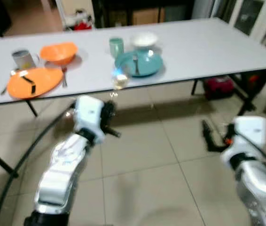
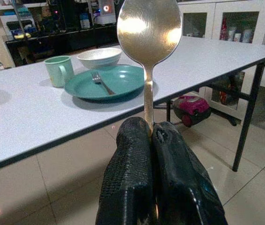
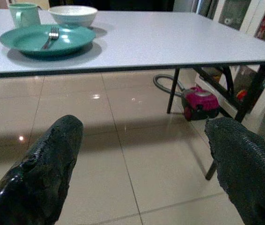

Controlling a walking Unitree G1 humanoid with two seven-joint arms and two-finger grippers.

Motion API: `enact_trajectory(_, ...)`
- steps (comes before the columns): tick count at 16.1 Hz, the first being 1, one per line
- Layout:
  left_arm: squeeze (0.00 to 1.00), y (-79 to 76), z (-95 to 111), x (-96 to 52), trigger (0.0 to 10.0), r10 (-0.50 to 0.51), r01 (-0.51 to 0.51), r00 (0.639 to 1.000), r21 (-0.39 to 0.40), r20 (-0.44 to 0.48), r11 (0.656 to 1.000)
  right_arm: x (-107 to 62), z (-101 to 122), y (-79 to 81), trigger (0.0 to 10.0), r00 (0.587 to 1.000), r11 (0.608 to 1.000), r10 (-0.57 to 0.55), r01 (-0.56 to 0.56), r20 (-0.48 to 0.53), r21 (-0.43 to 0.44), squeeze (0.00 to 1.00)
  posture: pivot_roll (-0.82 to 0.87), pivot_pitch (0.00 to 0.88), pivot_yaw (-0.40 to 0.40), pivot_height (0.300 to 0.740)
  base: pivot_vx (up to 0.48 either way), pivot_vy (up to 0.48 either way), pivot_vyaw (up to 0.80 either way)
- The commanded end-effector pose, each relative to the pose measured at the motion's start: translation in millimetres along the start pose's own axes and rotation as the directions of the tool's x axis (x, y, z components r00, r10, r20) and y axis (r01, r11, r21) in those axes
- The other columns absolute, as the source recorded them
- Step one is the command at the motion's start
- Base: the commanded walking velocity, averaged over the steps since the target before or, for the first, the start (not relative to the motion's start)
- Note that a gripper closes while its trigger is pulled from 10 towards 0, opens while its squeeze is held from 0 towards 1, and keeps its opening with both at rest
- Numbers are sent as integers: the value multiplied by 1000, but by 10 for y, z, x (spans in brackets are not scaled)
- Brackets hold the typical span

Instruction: Setting the table

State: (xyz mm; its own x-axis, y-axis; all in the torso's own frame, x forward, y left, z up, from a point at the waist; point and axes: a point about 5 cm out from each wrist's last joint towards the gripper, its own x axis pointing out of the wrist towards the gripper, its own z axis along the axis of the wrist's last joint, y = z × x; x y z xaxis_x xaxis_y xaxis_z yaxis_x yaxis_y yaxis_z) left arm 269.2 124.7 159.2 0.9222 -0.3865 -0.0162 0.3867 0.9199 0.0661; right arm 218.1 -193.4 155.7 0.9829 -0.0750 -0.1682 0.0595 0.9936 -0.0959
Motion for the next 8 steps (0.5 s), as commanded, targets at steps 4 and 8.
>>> enact_trajectory(4,0,105,-7,-23,10000,27,-26,1000,14,-14,1000,2,17,68,10000,1000,1000,28,-28,2,11,0,-4,0,42,740,293,0,-200)
enact_trajectory(8,0,77,0,-6,10000,9,-9,1000,10,-12,1000,-10,3,57,10000,1000,1000,20,-19,-3,17,0,-7,0,47,740,307,0,-800)
